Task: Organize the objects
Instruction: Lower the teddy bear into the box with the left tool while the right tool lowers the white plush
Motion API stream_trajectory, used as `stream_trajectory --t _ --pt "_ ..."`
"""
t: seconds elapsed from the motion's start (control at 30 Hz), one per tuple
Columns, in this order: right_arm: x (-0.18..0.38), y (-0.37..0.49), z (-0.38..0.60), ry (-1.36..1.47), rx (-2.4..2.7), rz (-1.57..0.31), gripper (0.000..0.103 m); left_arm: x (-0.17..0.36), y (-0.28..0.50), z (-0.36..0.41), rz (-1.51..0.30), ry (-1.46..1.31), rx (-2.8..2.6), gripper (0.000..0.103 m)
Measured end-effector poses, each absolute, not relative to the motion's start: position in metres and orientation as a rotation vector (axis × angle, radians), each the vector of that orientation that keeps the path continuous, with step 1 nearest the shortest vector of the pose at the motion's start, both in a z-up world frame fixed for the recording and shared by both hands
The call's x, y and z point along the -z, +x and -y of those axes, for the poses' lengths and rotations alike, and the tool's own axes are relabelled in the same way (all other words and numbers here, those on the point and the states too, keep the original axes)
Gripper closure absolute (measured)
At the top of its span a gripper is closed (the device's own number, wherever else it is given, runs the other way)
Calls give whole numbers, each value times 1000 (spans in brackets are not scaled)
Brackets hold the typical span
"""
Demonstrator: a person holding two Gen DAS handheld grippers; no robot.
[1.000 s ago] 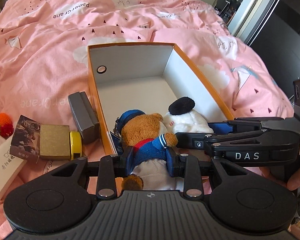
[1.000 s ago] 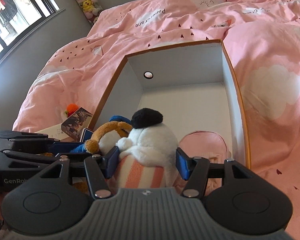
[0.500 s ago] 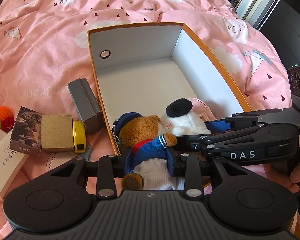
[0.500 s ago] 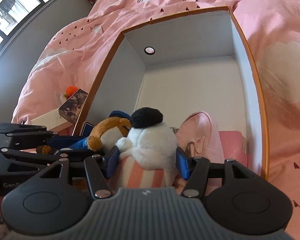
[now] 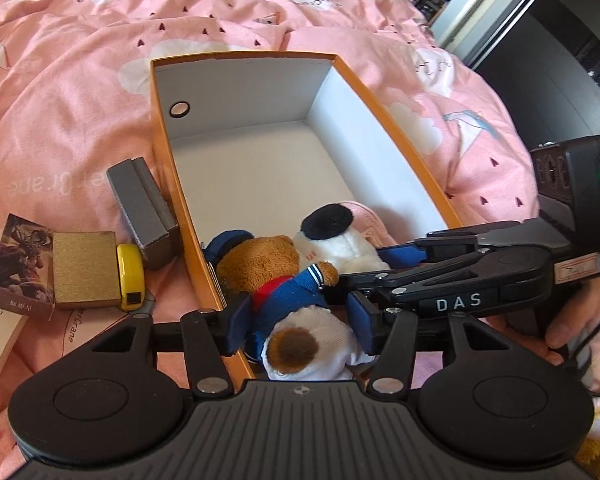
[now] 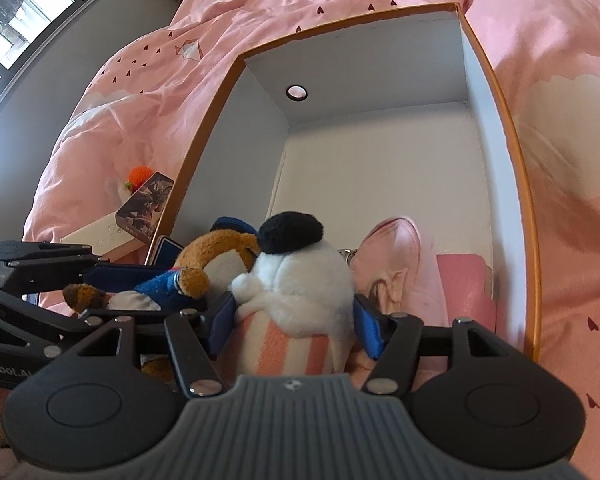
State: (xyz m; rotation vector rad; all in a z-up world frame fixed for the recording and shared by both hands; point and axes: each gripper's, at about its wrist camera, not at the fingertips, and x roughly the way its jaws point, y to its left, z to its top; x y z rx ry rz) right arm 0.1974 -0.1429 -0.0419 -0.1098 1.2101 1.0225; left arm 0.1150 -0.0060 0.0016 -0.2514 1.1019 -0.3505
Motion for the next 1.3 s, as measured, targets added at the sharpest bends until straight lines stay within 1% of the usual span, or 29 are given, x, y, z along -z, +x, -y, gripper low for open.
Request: stream_trajectory --t 0.07,0.13,0.2,0.27,0.33,0.43,0.53,0.67,0.73,0.9,0.97,1.03,1.3 --pt "41 198 141 -115 -1019 -1212 39 -4 117 -1 -1103 -277 383 42" --pt "41 197 140 -120 -1016 -1212 39 -8 118 -7 -1097 -289 407 47" --pt "42 197 139 -124 -1018 -1215 38 -12 119 -9 -1088 -286 421 49" --pt "42 198 138 -125 -1020 -1219 37 -14 121 -8 -1087 -256 420 54" --pt "42 200 138 -109 -1012 -1233 37 -13 123 -2 -1095 -204 420 63" --pt "43 202 140 -56 -977 -1252 39 -8 124 11 -1116 -124 433 69" --pt "42 200 140 -40 -955 -1230 40 -6 126 15 -1133 -90 431 71" --pt "40 191 133 -122 -971 -1199 40 0 132 20 -1182 -51 441 72" --pt "39 190 130 -178 -998 -1211 39 6 136 26 -1221 2 457 73" --pt "30 201 133 -184 -1045 -1262 41 10 141 43 -1254 156 490 76" --pt "29 204 135 -179 -1046 -1286 55 14 142 50 -1260 212 496 76" --pt "30 205 137 -187 -1051 -1307 59 21 145 54 -1285 232 504 76" --pt "32 193 123 -346 -1087 -1290 62 34 149 58 -1333 277 537 77"
